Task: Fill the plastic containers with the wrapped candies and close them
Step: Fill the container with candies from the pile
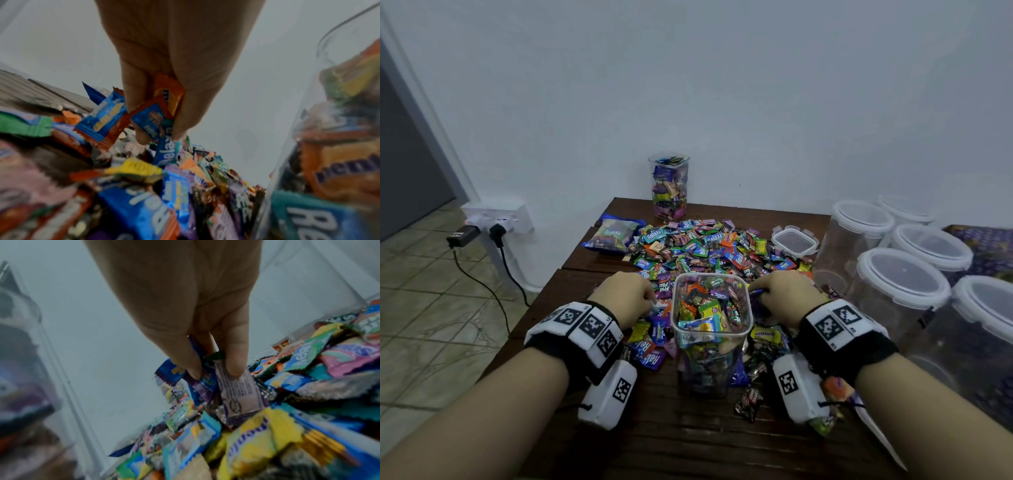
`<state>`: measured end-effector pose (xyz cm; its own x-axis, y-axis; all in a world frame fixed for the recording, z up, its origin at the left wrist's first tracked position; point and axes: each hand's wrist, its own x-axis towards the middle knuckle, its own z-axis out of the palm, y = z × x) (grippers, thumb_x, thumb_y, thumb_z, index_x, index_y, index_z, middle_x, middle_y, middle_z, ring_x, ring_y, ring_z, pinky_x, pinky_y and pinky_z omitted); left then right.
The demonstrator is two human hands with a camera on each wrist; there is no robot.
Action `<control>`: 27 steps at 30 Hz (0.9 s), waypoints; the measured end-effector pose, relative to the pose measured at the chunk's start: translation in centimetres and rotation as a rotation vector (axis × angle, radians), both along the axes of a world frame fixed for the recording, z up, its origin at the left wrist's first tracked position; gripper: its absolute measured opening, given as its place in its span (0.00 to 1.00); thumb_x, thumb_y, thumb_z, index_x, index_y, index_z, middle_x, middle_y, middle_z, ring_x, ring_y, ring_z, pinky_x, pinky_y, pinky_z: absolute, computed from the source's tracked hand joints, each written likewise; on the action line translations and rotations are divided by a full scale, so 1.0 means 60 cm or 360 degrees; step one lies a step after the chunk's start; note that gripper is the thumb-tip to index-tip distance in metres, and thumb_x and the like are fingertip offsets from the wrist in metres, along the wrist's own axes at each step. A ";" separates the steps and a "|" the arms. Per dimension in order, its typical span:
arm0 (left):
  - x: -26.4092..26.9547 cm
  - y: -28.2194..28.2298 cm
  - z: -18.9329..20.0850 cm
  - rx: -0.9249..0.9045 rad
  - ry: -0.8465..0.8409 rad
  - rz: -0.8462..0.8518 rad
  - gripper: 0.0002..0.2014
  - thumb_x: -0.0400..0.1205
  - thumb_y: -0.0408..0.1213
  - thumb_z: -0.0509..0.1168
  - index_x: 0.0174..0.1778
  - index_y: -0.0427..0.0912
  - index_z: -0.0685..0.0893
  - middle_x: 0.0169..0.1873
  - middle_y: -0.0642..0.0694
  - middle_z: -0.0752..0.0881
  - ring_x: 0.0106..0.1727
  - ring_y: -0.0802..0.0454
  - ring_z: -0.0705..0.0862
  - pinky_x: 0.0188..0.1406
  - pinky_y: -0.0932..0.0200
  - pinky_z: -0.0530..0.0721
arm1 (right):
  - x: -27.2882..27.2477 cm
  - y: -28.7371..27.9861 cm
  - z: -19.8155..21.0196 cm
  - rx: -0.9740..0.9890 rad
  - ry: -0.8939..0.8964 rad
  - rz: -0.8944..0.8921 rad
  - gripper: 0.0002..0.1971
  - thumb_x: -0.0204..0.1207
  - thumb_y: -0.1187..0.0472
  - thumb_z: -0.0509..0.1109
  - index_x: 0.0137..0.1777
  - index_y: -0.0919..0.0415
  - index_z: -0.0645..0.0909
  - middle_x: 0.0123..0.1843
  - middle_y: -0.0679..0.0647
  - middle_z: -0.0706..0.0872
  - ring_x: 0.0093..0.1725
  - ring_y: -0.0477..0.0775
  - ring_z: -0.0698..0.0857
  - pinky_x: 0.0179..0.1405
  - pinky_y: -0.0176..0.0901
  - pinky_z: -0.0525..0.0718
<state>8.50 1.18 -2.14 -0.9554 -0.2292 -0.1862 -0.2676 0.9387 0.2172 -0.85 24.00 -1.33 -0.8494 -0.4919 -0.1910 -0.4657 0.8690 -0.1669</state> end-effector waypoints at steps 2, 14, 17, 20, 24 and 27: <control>0.005 0.000 0.005 0.0078 0.0073 0.0020 0.09 0.83 0.38 0.64 0.36 0.50 0.79 0.36 0.50 0.81 0.39 0.52 0.79 0.37 0.61 0.75 | 0.001 0.007 0.007 -0.0133 0.0014 -0.0046 0.20 0.80 0.67 0.58 0.64 0.50 0.83 0.64 0.57 0.84 0.58 0.57 0.84 0.52 0.43 0.82; 0.029 0.009 0.057 0.0605 0.0722 0.0182 0.04 0.80 0.36 0.69 0.46 0.44 0.89 0.38 0.49 0.86 0.39 0.56 0.82 0.40 0.61 0.78 | 0.020 0.027 0.069 -0.1268 -0.0197 -0.0192 0.14 0.80 0.72 0.62 0.50 0.54 0.84 0.39 0.50 0.85 0.24 0.41 0.86 0.30 0.31 0.86; 0.031 0.011 0.062 0.0701 0.0786 0.0185 0.03 0.79 0.35 0.69 0.44 0.44 0.89 0.34 0.55 0.84 0.35 0.63 0.80 0.37 0.64 0.76 | 0.028 0.024 0.093 -0.1463 -0.0112 -0.0151 0.16 0.79 0.73 0.64 0.48 0.49 0.85 0.40 0.52 0.87 0.28 0.45 0.88 0.36 0.39 0.89; 0.034 0.011 0.070 0.0733 0.0838 0.0173 0.04 0.79 0.34 0.69 0.42 0.47 0.88 0.35 0.54 0.85 0.35 0.62 0.81 0.40 0.64 0.80 | 0.045 0.016 0.119 -0.1650 -0.0103 -0.0072 0.17 0.79 0.71 0.64 0.46 0.46 0.86 0.43 0.56 0.89 0.36 0.57 0.91 0.41 0.49 0.90; 0.038 0.012 0.079 0.0714 0.0883 0.0167 0.03 0.79 0.34 0.69 0.43 0.46 0.87 0.32 0.62 0.81 0.34 0.66 0.78 0.33 0.77 0.72 | 0.082 0.002 0.149 -0.1834 -0.0270 0.0112 0.16 0.80 0.71 0.64 0.47 0.48 0.86 0.41 0.53 0.90 0.36 0.54 0.91 0.35 0.40 0.88; 0.040 0.013 0.081 0.0745 0.0904 0.0173 0.03 0.79 0.34 0.69 0.43 0.46 0.88 0.31 0.59 0.82 0.32 0.65 0.78 0.31 0.76 0.71 | 0.111 -0.007 0.156 -0.1778 -0.0351 0.0238 0.16 0.80 0.71 0.64 0.48 0.47 0.86 0.42 0.51 0.90 0.37 0.50 0.90 0.35 0.39 0.88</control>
<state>10.91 1.95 2.74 -0.9101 -0.3460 0.2281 -0.0812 0.6886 0.7205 5.78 23.56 8.03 -0.7705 -0.5736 0.2781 -0.4167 0.1229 -0.9007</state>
